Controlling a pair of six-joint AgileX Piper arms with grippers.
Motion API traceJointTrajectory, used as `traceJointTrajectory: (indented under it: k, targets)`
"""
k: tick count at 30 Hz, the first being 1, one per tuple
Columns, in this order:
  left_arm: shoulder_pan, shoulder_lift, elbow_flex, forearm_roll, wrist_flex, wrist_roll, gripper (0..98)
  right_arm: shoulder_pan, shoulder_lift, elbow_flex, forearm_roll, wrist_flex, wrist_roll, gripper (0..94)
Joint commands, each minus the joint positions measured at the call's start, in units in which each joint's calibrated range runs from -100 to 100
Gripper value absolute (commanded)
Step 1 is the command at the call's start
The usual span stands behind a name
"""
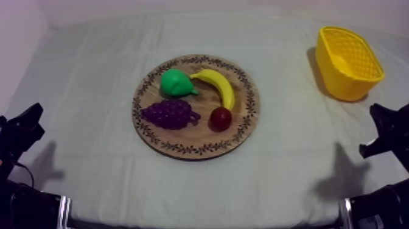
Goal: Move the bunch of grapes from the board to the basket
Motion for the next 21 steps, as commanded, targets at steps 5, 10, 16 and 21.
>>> traceJointTrajectory:
  k: [5,10,16,21]
  targets:
    - [-0.01,0.00,-0.04,-0.04,-0.03,0.00,0.1,-2.75,10.89,-11.43,0.21,0.87,1.88,0.6]
    - [-0.01,0.00,-0.04,-0.04,-0.03,0.01,0.1,-5.99,20.90,-24.74,1.19,6.41,2.33,0.6]
    - [-0.01,0.00,-0.04,-0.04,-0.03,0.01,0.1,-9.47,32.96,-39.54,1.38,12.24,3.13,0.6]
    - [-0.01,0.00,-0.04,-0.04,-0.03,0.01,0.1,-13.27,42.33,-50.30,1.92,18.06,3.45,0.6]
